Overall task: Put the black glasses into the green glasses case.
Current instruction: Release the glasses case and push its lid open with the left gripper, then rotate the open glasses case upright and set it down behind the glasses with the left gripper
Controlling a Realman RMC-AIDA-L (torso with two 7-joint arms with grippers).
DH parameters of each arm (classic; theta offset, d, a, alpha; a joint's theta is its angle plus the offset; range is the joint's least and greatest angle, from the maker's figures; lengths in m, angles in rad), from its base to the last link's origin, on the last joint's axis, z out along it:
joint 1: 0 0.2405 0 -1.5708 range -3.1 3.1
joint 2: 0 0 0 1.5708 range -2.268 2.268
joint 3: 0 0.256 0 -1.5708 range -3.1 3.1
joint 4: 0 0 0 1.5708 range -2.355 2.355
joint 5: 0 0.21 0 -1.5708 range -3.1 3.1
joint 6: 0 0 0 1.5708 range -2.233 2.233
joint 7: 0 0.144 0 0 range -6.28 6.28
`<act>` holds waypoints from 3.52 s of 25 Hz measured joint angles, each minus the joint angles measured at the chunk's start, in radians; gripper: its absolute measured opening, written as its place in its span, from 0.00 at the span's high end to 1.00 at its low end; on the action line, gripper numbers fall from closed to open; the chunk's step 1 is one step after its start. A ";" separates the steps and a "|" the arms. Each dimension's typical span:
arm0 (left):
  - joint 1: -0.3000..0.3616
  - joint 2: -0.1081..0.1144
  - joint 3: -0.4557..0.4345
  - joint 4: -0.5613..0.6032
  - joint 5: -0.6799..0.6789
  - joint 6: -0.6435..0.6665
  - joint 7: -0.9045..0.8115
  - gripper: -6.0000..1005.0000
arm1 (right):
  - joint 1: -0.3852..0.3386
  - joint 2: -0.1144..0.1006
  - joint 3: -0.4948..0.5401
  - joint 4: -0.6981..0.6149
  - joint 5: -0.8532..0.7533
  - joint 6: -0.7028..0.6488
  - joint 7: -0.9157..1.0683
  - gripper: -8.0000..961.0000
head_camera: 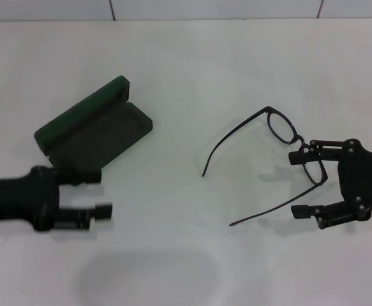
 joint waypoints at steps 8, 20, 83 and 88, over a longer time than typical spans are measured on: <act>-0.111 0.018 -0.011 0.224 0.179 -0.123 -0.428 0.15 | 0.000 0.000 -0.003 0.000 0.000 -0.008 0.005 0.09; -0.388 -0.005 -0.006 0.406 0.605 -0.170 -0.680 0.16 | 0.009 0.006 -0.005 -0.013 -0.004 -0.009 0.018 0.09; -0.581 -0.153 0.268 0.249 0.661 -0.461 -0.403 0.78 | 0.008 0.019 -0.005 -0.021 -0.025 -0.009 0.028 0.09; -0.579 -0.153 0.271 0.248 0.654 -0.466 -0.399 0.78 | 0.008 0.021 -0.006 -0.021 -0.025 -0.010 0.028 0.09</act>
